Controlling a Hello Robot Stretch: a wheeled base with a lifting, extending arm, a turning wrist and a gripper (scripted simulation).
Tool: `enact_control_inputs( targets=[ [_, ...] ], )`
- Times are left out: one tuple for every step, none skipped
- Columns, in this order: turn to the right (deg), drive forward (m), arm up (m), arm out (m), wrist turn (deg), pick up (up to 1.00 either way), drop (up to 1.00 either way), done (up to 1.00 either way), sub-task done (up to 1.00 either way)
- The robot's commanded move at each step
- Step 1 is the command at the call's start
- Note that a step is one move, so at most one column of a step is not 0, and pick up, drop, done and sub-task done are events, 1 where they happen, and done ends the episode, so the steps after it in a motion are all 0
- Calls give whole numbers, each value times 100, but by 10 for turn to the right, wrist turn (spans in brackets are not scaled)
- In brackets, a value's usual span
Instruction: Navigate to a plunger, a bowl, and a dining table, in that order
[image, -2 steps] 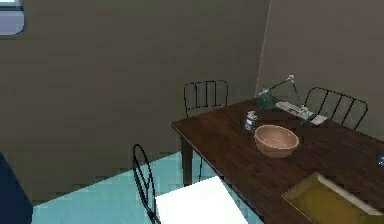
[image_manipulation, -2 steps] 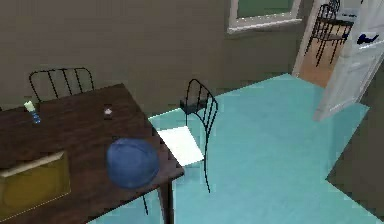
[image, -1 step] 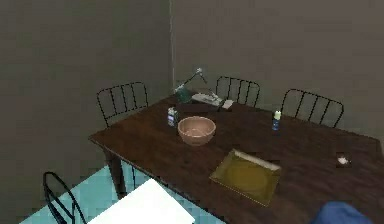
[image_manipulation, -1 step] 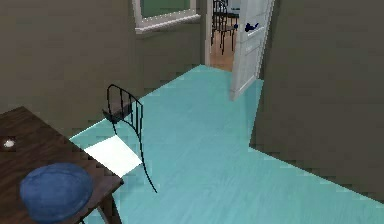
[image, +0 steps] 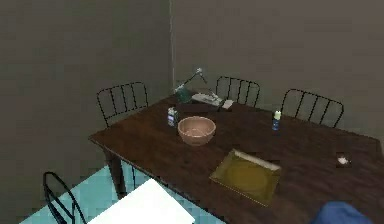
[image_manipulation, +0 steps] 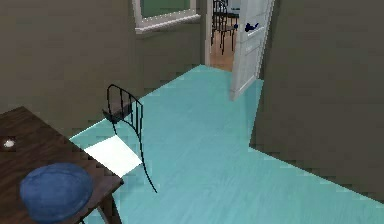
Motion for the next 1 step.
enact_control_inputs(
  targets=[
    [-450,0,0,0,0,0,0,0,0]
  ],
)
